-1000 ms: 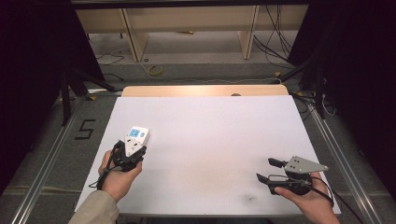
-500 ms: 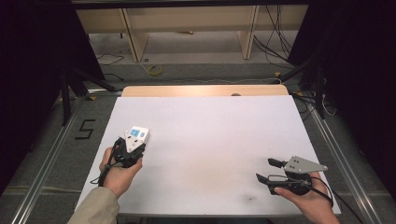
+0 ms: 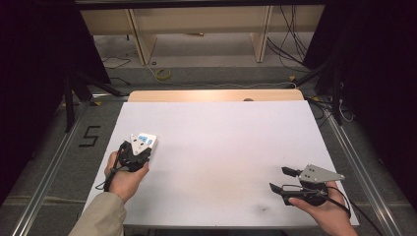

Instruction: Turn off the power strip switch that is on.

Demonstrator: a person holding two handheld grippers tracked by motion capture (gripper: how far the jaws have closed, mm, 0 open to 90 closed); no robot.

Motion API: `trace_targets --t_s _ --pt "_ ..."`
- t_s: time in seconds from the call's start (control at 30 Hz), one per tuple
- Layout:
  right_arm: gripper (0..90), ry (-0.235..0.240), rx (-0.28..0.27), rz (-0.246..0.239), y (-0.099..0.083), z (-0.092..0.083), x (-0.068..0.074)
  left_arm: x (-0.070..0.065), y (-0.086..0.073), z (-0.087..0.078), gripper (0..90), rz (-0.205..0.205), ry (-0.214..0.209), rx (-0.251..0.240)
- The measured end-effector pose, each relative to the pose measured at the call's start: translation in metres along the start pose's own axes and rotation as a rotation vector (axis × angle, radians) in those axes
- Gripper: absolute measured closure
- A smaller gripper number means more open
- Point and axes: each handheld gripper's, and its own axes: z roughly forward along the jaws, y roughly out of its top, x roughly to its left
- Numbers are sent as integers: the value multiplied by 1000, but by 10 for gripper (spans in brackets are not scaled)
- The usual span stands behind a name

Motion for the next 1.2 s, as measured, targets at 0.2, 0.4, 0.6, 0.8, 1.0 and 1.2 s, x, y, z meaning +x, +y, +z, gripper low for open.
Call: trace_targets --t_s 0.2,0.4,0.6,0.8,1.0,1.2 --pt "293 0 1 0 0 0 0 6 0 4 897 -12 13 9" --pt "293 0 1 0 0 0 0 11 0 9 897 -20 16 26" --pt "293 1 1 0 0 0 0 14 1 13 897 -27 17 38" --pt "292 1 2 -1 0 0 0 17 2 16 897 -28 21 49" --pt "293 0 5 -2 0 0 0 20 2 19 897 -34 25 61" --pt "292 2 5 -2 0 0 0 23 3 24 897 -37 34 72"
